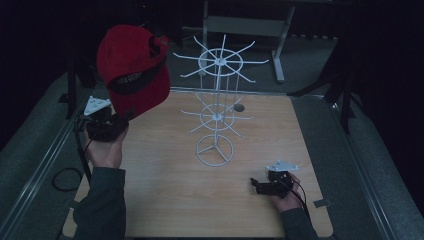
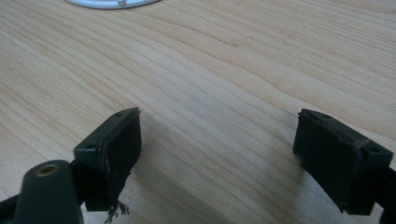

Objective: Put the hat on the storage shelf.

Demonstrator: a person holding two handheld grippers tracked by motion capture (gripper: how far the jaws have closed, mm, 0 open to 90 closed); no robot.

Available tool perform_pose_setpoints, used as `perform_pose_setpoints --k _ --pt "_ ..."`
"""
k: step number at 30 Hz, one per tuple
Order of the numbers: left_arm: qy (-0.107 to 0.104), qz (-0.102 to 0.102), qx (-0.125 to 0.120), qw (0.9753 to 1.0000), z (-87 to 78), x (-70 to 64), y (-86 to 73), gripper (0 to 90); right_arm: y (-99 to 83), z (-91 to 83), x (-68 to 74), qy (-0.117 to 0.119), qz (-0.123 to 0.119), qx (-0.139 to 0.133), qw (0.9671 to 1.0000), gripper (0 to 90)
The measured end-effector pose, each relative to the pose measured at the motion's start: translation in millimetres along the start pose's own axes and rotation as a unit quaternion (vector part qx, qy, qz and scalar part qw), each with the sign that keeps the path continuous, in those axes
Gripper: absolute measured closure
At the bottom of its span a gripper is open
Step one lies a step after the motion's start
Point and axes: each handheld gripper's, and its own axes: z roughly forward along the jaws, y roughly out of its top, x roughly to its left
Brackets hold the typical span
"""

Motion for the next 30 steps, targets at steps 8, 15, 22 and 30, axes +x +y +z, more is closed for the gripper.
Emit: perform_pose_setpoints --k 8,15,22,30 --pt "-0.002 0.004 -0.007 1.0000 -3.7 -3.1 4.5 85.7 0.0 0.0 0.0 0.000 0.000 0.000 1.0000 15.1" --pt "-0.006 0.003 -0.013 0.9999 -7.6 -4.2 8.2 85.7 0.0 0.0 0.0 0.000 0.000 0.000 1.0000 15.1" --pt "-0.010 0.007 -0.022 0.9997 -11.0 -6.6 12.3 85.6 0.0 -0.1 0.0 0.000 0.000 0.000 1.0000 15.1" --pt "-0.017 0.010 -0.025 0.9995 -12.4 -10.4 15.4 85.6 0.0 -0.1 0.0 0.000 0.000 0.000 1.0000 15.1"
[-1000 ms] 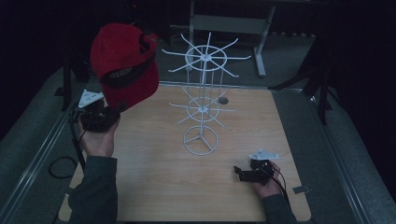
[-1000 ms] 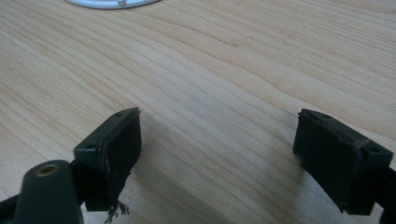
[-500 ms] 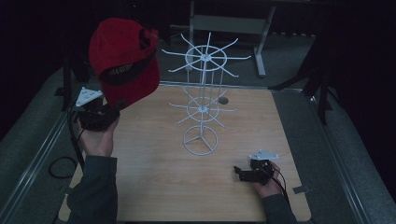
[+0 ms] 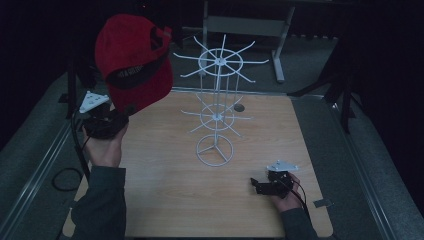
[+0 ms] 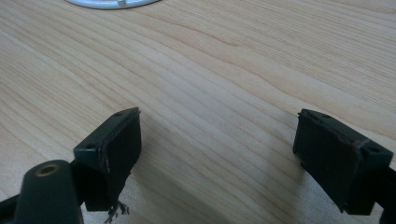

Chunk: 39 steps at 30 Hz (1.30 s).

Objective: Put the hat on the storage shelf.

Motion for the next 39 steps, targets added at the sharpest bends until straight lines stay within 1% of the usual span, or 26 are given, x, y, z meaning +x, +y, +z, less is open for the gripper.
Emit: perform_pose_setpoints --k 6,13,14,20,25,29,39 --pt "-0.008 0.001 -0.008 0.9999 -1.8 -4.0 3.6 85.6 0.0 0.0 0.0 0.000 0.000 0.000 1.0000 15.1" --pt "-0.017 0.003 -0.013 0.9998 -3.4 -5.2 4.6 85.6 0.0 0.0 0.0 0.000 0.000 0.000 1.0000 15.1" --pt "-0.020 0.008 -0.014 0.9997 -4.0 -5.8 4.6 85.6 0.0 0.0 0.0 0.000 0.000 0.000 1.0000 15.1" --pt "-0.026 0.016 -0.015 0.9994 -5.0 -8.8 4.3 85.6 0.0 0.0 0.0 0.000 0.000 0.000 1.0000 15.1" --pt "-0.029 0.020 -0.017 0.9992 -5.9 -10.2 4.1 85.6 0.0 0.0 0.0 0.000 0.000 0.000 1.0000 15.1" --pt "-0.038 0.021 -0.019 0.9989 -7.6 -11.8 4.0 85.6 0.0 0.0 0.0 0.000 0.000 0.000 1.0000 15.1" --pt "-0.041 0.032 -0.016 0.9985 -7.6 -16.7 2.2 85.6 0.0 0.0 0.0 0.000 0.000 0.000 1.0000 15.2"
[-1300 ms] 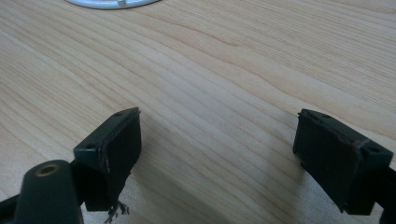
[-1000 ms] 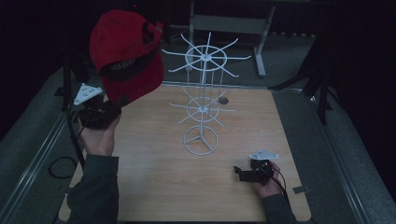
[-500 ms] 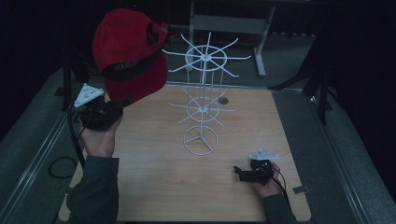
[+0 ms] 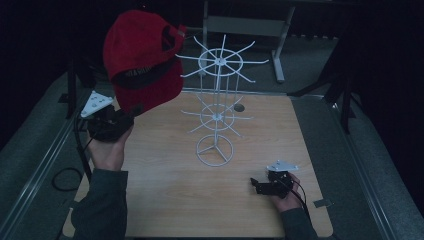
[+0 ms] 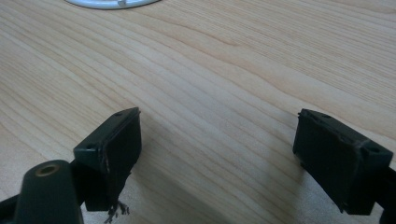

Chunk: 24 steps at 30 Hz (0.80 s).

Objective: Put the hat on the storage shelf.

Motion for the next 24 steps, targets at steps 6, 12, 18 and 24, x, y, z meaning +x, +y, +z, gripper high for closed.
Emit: perform_pose_setpoints --k 6,12,18,24 --pt "-0.005 0.002 0.003 1.0000 2.5 -2.7 -2.9 85.5 0.0 0.0 0.0 0.000 0.000 0.000 1.0000 15.1" --pt "-0.002 0.009 0.009 0.9999 3.2 -6.5 -4.7 85.5 0.0 0.0 0.0 0.000 0.000 0.000 1.0000 15.1" --pt "0.002 0.011 0.014 0.9998 5.0 -7.4 -7.0 85.5 0.0 0.0 0.0 0.000 0.000 0.000 1.0000 15.1" --pt "0.003 0.006 0.024 0.9997 8.9 -5.2 -15.8 85.5 0.0 0.0 0.0 0.000 0.000 0.000 1.0000 15.1"
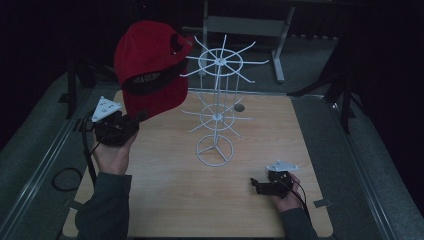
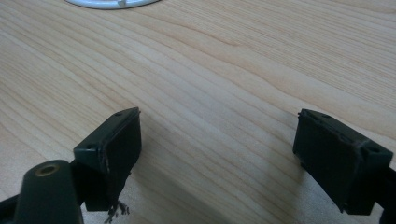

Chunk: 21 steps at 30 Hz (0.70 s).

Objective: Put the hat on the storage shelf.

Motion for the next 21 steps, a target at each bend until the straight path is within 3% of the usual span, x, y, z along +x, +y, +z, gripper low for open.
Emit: perform_pose_setpoints --k 13,21 --pt "-0.008 0.016 0.020 0.9996 9.3 -9.3 -19.1 85.3 0.0 0.0 0.0 0.000 0.000 0.000 1.0000 15.1" --pt "-0.004 0.008 0.033 0.9994 13.6 -5.5 -33.3 85.1 0.0 -0.1 0.1 0.000 0.001 0.000 1.0000 15.1"
